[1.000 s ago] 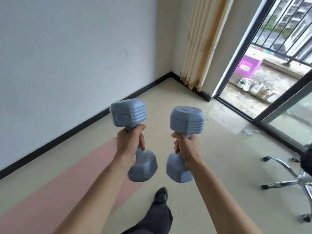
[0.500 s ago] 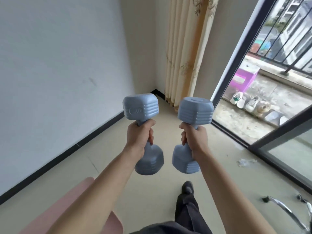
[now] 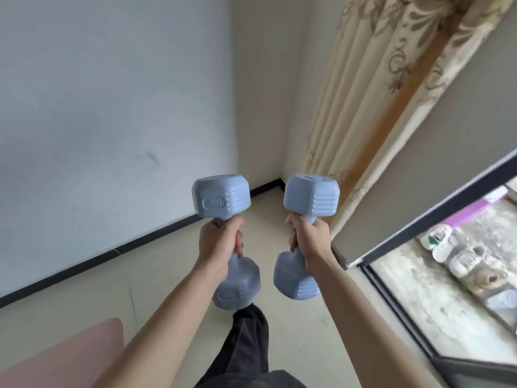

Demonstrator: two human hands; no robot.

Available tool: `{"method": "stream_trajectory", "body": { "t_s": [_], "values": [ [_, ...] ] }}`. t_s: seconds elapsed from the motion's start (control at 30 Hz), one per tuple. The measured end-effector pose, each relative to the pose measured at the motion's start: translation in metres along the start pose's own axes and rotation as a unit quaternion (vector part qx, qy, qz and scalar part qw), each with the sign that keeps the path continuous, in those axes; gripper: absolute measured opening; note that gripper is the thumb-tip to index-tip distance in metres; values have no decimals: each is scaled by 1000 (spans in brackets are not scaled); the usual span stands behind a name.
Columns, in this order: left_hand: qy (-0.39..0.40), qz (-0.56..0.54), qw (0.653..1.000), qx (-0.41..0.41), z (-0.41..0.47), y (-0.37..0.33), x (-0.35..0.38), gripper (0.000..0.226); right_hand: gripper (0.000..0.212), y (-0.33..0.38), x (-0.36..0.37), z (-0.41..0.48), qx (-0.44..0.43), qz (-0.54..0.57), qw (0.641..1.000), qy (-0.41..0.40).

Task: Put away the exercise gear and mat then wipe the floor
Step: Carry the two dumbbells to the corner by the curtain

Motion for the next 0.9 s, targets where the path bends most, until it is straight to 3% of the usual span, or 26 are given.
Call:
{"method": "stream_trajectory", "body": {
  "t_s": [0.3,0.57,0.73,0.9],
  "values": [
    [-27,21,995,-90,206,-11,66,19,21,57,52,201,72,-72,995,6],
    [-71,35,988,-130,331,-27,126,18,21,93,71,332,118,-78,989,44],
    [-141,34,979,-146,386,0,150,17,10,83,82,424,154,-106,978,97],
    [-210,34,959,-187,428,41,158,18,22,58,99,495,181,-155,961,139]
  ]
}}
Point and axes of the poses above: each hand's wrist, its own z-axis towards the middle knuckle, its own x-axis out of the palm, y = z × x, the point moved 9 cm from there along z, towards the middle knuckle, and after that the axes turned 13 degrees about -z, right-handed, at the moved point
